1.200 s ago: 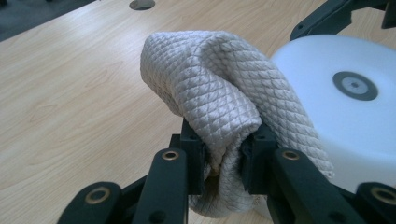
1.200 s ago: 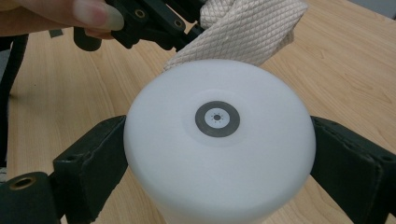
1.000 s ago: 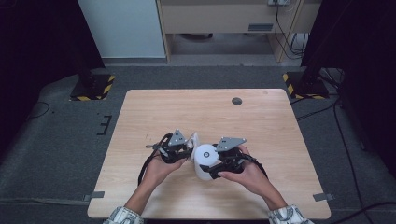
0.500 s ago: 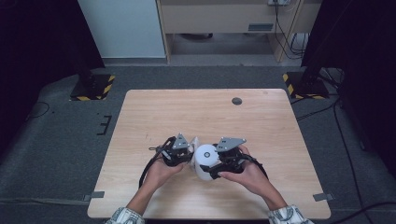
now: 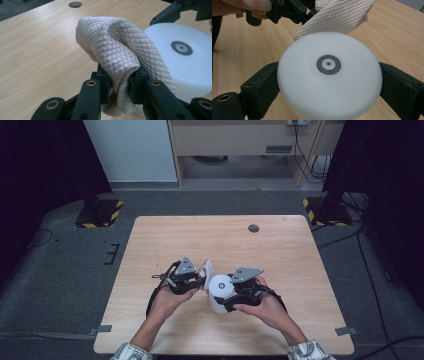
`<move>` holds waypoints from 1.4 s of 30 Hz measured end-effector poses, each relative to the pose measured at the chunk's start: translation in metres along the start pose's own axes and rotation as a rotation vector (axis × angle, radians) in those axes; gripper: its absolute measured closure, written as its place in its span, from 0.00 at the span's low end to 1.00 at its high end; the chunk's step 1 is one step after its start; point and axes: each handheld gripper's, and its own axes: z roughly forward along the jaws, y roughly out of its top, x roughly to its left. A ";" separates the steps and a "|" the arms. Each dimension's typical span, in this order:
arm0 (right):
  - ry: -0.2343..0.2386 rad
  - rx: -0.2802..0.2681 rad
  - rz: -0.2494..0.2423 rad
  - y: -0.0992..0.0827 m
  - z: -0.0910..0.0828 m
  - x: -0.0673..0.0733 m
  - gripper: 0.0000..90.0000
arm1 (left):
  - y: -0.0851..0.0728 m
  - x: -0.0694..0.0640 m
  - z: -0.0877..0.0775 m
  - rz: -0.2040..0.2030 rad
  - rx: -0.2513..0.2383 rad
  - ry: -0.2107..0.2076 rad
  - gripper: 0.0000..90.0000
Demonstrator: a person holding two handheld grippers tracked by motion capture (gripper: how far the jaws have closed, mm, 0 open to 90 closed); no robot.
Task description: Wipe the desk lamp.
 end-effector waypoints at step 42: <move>-0.006 0.001 0.005 0.000 0.001 0.000 0.10 | -0.015 -0.010 -0.001 -0.001 0.069 0.014 0.82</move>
